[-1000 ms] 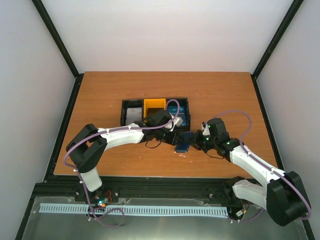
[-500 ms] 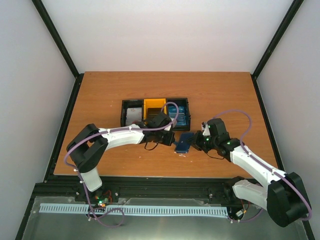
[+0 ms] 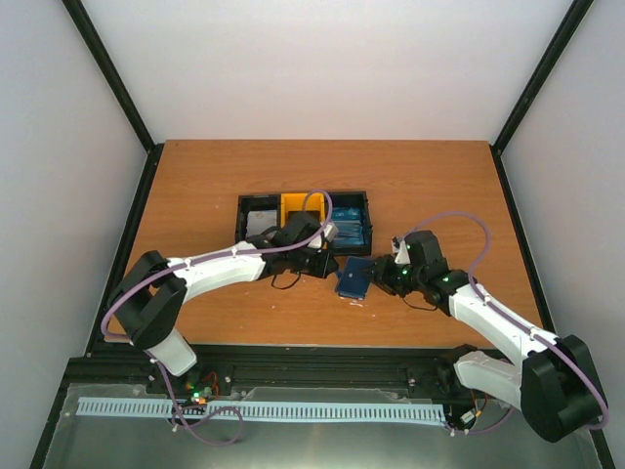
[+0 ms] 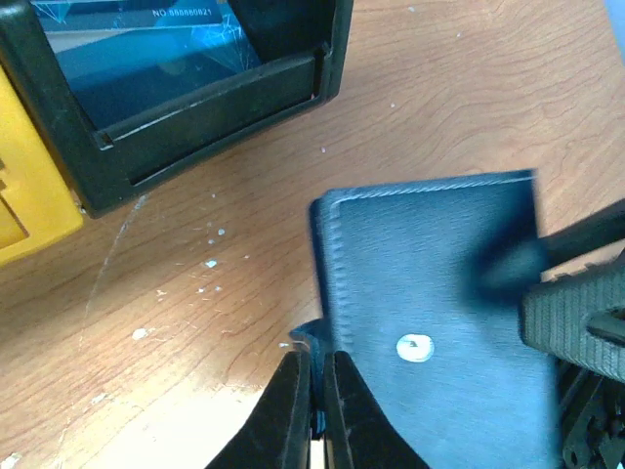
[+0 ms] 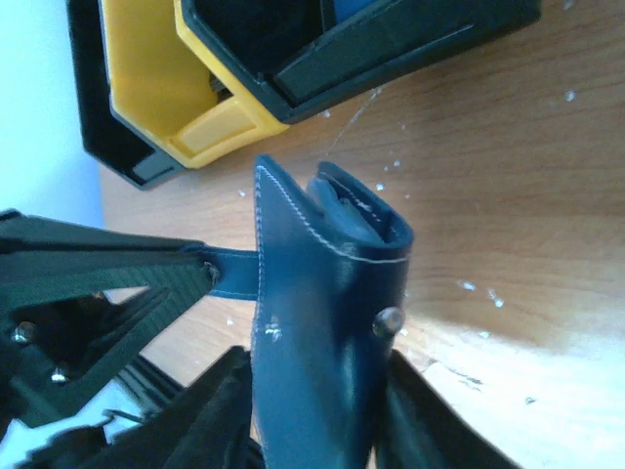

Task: Put the credit cards into the card holder
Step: Open the card holder at the center of the board.

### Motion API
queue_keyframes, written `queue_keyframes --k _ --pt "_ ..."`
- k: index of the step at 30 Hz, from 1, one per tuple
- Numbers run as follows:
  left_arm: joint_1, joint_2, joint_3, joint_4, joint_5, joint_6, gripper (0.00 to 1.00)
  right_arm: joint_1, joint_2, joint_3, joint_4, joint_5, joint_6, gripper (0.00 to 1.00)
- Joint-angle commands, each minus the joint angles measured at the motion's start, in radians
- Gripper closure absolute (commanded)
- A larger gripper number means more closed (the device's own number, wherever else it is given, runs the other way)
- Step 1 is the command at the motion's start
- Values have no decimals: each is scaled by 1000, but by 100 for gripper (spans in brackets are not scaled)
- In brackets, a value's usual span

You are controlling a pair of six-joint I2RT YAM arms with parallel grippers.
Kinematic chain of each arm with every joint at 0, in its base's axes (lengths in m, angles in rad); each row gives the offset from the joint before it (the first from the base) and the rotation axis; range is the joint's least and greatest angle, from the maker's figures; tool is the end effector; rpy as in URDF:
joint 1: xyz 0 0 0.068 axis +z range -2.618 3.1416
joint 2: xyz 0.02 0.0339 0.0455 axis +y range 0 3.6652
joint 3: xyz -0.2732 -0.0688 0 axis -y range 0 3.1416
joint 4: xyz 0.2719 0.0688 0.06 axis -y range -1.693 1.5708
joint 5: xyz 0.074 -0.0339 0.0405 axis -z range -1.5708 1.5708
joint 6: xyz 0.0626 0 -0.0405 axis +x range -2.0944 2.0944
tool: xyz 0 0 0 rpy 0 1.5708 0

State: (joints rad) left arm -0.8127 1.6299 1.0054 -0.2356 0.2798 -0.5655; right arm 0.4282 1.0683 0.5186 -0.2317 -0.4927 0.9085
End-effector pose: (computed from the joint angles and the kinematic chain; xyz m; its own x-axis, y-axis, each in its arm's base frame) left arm 0.2482 -0.2873 0.1742 -0.8803 0.1807 -0.4386 0.4146 0.7424 -0.5263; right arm 0.2090 0.1280 0.1711 -0.9234 0.3423 -0.1739 0.0924 0.6377 0.7647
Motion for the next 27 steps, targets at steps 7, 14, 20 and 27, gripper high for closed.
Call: queue_keyframes --k 7,14,20,27 --pt "22 -96 -51 -15 76 44 99 36 76 51 -101 132 -109 37" --pt "27 -144 -55 -22 97 45 99 156 176 153 -163 256 -91 27" --pt "32 -163 -52 -22 125 54 99 227 269 237 -168 288 -78 25" --pt "36 -172 -57 -34 101 55 99 258 315 254 -236 356 -47 42"
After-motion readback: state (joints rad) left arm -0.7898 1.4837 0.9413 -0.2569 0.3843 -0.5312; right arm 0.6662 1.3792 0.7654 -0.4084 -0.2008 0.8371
